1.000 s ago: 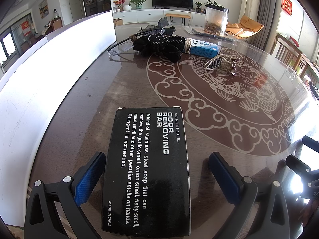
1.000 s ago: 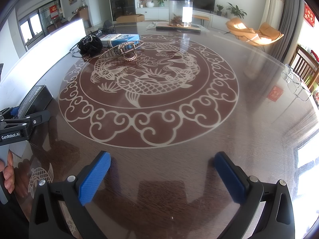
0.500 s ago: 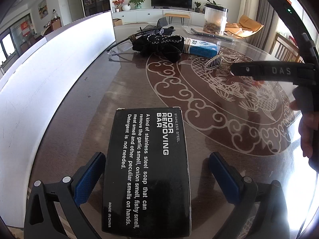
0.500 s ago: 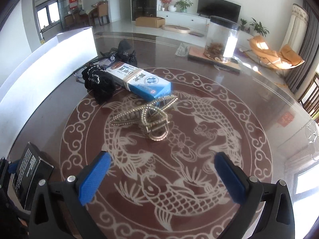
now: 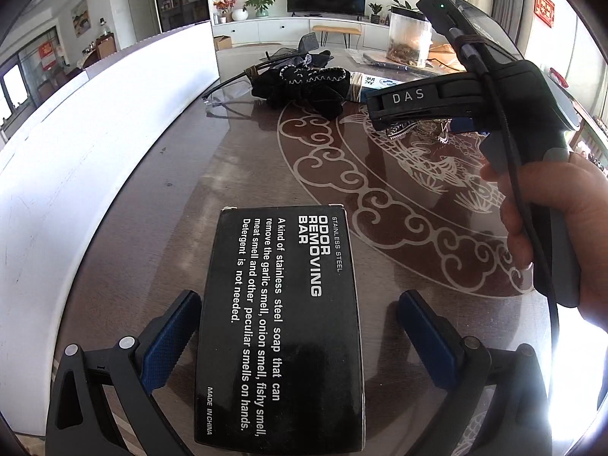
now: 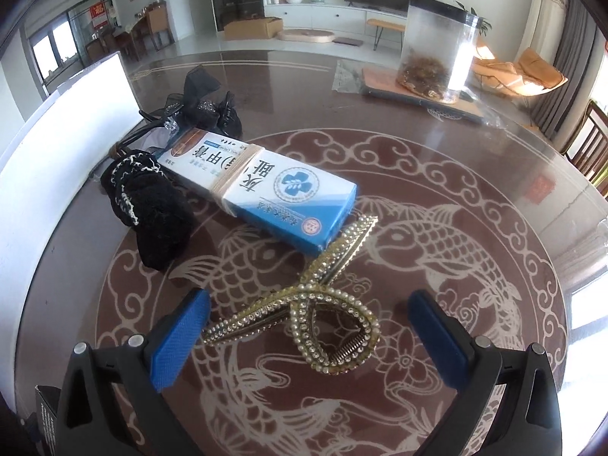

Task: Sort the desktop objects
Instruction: 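Move the right tool down over the gold beaded hair clip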

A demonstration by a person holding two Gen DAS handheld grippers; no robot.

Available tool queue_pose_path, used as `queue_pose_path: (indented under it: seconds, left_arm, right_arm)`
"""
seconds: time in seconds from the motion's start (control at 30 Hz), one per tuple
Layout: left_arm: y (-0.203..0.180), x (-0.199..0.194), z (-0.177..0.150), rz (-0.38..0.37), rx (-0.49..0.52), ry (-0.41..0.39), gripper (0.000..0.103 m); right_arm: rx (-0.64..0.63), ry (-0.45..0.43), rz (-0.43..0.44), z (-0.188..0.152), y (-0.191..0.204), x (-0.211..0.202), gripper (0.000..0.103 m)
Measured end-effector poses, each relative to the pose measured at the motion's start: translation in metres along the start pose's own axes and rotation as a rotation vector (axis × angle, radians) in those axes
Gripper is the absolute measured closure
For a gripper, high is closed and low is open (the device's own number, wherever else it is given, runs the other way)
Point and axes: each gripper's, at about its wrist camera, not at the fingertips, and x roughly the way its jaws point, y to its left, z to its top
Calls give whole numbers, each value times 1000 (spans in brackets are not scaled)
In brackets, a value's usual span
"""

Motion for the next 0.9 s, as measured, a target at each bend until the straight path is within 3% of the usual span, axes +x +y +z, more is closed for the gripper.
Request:
queue_pose_path:
  seconds: [0.1,0.17,0.57,0.9]
  left_arm:
    - [0,0,0,0,0,0,0]
    - [0,0,0,0,0,0,0]
    - [0,1,0,0,0,0,0]
    - [0,0,0,1,0,0,0]
  right_arm:
    - [18,-24,2,-3,-4,-4,5]
    - [-1,-40,1,-6,-4,-9,21]
    - [-64,-50,44,-34,-8,-25,21]
    - [-167,-64,80,-127,-24,-81,21]
